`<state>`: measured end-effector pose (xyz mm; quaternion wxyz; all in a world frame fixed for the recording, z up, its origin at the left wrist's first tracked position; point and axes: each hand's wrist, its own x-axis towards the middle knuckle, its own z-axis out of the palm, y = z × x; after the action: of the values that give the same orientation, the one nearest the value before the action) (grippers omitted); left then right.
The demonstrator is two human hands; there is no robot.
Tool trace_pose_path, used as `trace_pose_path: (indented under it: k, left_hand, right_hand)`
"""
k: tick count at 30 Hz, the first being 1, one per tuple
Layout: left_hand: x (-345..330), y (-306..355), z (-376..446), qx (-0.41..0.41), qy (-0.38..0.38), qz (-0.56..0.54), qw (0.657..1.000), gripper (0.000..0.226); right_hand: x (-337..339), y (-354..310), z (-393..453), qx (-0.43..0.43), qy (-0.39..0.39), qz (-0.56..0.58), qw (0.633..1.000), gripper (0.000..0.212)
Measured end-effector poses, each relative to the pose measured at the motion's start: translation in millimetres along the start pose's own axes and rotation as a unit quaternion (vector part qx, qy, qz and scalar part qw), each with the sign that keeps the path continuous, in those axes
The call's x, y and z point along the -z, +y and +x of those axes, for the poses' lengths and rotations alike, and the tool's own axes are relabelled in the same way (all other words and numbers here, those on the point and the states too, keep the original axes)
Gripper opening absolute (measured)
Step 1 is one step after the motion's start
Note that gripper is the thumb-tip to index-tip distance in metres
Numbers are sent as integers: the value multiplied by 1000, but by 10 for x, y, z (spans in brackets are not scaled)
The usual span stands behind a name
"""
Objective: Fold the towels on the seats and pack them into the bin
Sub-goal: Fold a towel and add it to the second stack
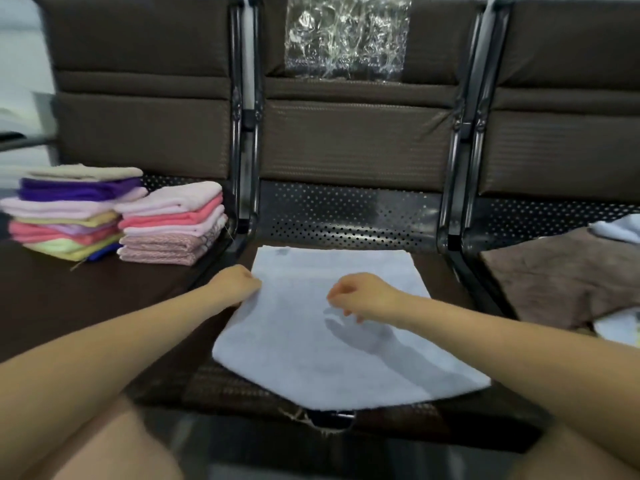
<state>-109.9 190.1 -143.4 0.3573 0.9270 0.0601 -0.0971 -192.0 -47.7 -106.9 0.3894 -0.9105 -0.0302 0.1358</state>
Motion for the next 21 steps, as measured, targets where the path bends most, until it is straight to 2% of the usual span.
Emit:
trace_pose_path:
  k: [2, 3, 6, 8, 10, 16, 18, 21]
  left_hand:
    - [-1, -48, -219, -10, -13, -5, 1000, 11]
    - [20, -83, -355, -14, -19, -5, 1000, 11]
    - [113, -179, -743, -9, -33, -41, 999, 32]
    - [158, -244, -972, -11, -60, -99, 993, 43]
    - [192, -301, -1202, -28, -88, -93, 991, 45]
    - [308, -521, -1422, -116, -56, -123, 984, 39]
    - [348, -584, -1432, -120, -50, -97, 987, 38]
    - [354, -634, -1488, -123, -66, 17, 990, 36]
  right_hand:
    - [-200, -25, -197, 38, -57, -46, 997, 18]
    - [-278, -28, -262, 69, -77, -104, 989, 21]
    - [-390, -33, -353, 137, -89, -229, 960, 31]
    - [-398, -10, -362, 149, -92, -236, 956, 33]
    - [-399, 27, -367, 153, -90, -239, 955, 34]
    - [-384, 138, -481, 191, -72, -244, 948, 34]
    - [-372, 189, -537, 195, -69, -245, 947, 37]
    - [-337, 259, -595, 195, -61, -241, 949, 39]
